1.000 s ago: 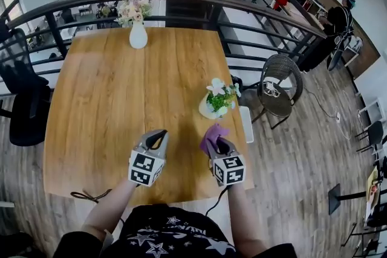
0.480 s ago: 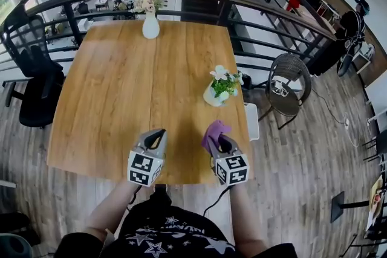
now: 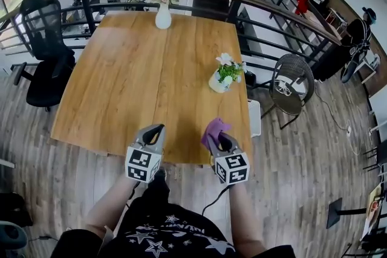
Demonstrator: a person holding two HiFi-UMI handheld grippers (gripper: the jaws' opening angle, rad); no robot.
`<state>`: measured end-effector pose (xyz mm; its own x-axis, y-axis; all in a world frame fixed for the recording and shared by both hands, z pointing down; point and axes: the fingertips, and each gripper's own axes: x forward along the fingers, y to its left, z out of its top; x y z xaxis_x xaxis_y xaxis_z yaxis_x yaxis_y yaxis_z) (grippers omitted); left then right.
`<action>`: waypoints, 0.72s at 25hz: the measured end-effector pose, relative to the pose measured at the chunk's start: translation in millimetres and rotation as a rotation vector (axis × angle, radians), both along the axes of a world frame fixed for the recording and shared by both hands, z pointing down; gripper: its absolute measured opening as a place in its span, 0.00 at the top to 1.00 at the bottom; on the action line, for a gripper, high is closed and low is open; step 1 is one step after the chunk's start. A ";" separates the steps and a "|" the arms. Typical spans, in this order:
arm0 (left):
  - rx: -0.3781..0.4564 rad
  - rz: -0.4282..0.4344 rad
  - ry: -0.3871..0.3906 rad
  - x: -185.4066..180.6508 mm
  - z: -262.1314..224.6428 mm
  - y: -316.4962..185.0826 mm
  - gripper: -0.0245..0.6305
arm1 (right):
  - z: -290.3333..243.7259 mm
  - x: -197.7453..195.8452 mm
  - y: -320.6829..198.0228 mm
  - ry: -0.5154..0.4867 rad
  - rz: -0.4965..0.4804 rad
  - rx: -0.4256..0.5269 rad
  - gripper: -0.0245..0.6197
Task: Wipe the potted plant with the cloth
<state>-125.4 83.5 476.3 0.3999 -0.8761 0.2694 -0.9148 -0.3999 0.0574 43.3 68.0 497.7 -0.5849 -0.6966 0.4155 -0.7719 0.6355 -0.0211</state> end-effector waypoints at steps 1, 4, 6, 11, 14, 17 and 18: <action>0.000 -0.002 0.000 1.5 0.0 7.1 0.96 | -2.7 3.3 6.3 -0.002 0.003 0.003 0.84; -0.002 -0.009 0.002 6.9 0.9 29.8 0.96 | -6.7 11.5 26.0 -0.001 0.003 0.008 0.84; -0.006 -0.013 0.001 9.8 1.5 44.9 0.96 | -5.8 14.5 39.8 0.002 0.001 0.005 0.84; 0.009 -0.016 0.001 16.6 -3.8 83.2 0.96 | -4.0 14.2 77.3 0.006 -0.026 -0.003 0.84; 0.013 -0.031 0.003 15.9 -5.5 104.9 0.96 | -3.4 12.8 95.8 0.003 -0.043 -0.007 0.84; 0.016 -0.051 0.009 11.7 -8.1 125.0 0.96 | -5.3 7.6 111.6 -0.008 -0.059 -0.009 0.84; 0.019 -0.059 0.009 10.5 -9.3 131.5 0.96 | -5.4 5.7 117.0 -0.010 -0.066 -0.010 0.84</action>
<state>-114.9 215.0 467.0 0.3499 -0.9031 0.2489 -0.9362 -0.3466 0.0587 49.0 185.1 492.3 -0.6338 -0.6521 0.4160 -0.7279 0.6848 -0.0354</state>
